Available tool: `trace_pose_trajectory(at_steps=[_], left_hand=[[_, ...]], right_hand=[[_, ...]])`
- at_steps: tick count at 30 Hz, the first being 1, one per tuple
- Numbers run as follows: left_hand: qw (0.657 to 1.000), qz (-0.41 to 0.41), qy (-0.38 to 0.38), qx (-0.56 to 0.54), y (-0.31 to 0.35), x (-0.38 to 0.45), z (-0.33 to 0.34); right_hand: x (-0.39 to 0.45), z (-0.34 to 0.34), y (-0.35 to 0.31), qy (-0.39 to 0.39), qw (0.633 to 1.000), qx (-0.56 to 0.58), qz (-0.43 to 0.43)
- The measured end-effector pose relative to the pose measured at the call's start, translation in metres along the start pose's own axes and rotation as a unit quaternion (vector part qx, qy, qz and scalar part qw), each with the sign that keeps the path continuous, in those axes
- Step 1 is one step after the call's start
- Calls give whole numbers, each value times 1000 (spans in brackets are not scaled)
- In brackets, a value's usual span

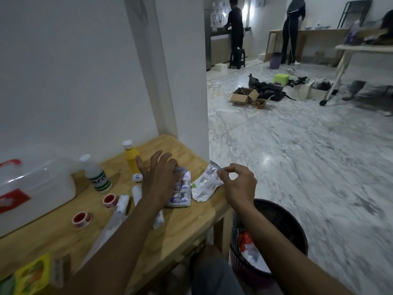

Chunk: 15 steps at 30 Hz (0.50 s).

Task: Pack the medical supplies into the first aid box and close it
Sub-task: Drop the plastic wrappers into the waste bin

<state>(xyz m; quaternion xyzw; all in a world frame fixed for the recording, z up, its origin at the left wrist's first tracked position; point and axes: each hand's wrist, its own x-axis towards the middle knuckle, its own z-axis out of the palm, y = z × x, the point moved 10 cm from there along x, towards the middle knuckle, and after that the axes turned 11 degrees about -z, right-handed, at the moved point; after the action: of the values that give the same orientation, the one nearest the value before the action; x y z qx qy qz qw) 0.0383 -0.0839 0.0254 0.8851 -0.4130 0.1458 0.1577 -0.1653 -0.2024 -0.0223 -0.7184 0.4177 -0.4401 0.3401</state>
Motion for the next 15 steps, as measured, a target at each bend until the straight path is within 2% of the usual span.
trace_pose_trajectory(at_steps=[5, 9, 15], left_hand=[[998, -24, 6, -53, 3, 5, -15], [981, -22, 63, -180, 15, 8, -44], [966, -15, 105, -234, 77, 10, -79]], right_hand=[[4, -30, -12, 26, 997, 70, 15], [12, -68, -23, 74, 992, 104, 14], [32, -140, -31, 153, 983, 95, -26]])
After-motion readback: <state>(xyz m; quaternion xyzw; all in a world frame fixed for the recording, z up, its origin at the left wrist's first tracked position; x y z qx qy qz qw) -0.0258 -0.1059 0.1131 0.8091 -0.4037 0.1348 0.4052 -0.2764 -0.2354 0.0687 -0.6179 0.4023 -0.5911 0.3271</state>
